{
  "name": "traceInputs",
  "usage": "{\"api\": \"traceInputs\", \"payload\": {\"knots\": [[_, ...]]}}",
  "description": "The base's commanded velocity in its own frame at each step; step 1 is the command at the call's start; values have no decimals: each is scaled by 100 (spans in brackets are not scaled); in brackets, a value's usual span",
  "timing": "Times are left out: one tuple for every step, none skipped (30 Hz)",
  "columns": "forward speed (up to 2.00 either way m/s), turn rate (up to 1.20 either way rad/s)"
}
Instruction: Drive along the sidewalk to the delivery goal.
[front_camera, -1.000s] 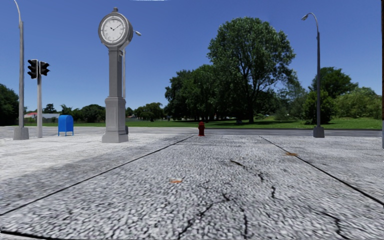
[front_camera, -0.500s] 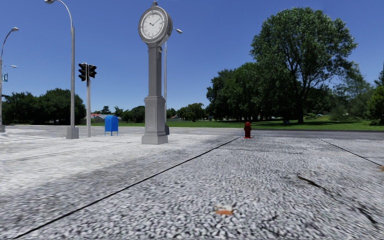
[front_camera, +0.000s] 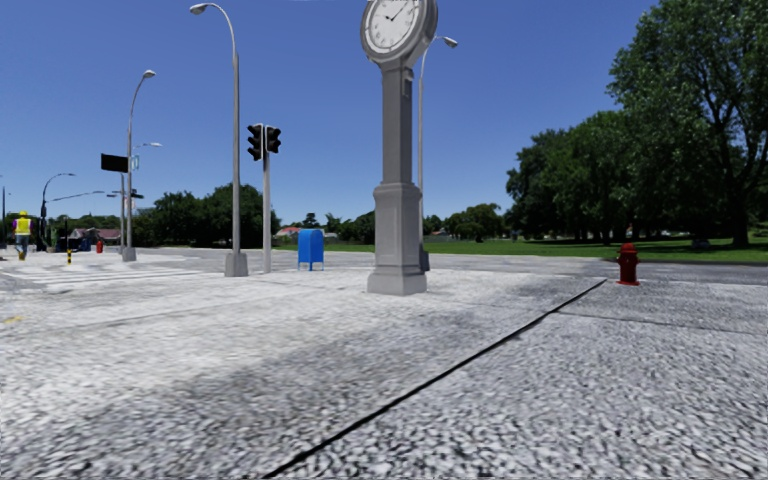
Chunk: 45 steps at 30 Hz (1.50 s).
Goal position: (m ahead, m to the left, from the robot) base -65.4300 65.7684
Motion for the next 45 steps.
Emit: {"api": "traceInputs", "payload": {"knots": [[200, 58], [200, 58], [200, 58], [200, 58], [200, 58], [200, 58], [200, 58], [200, 58], [200, 58], [200, 58], [200, 58], [200, 58], [200, 58], [200, 58], [200, 58], [200, 58], [200, 58], [200, 58], [200, 58], [200, 58], [200, 58], [200, 51], [200, 40], [200, 40], [200, 0], [200, 0], [200, 0], [200, 0], [200, 0], [200, 0], [200, 0], [200, 0], [200, 0], [200, 0], [200, 0], [200, 8], [200, 8], [200, 17], [200, 20], [200, 21], [200, 22], [200, 22], [200, 22], [200, 22], [200, 22]]}}
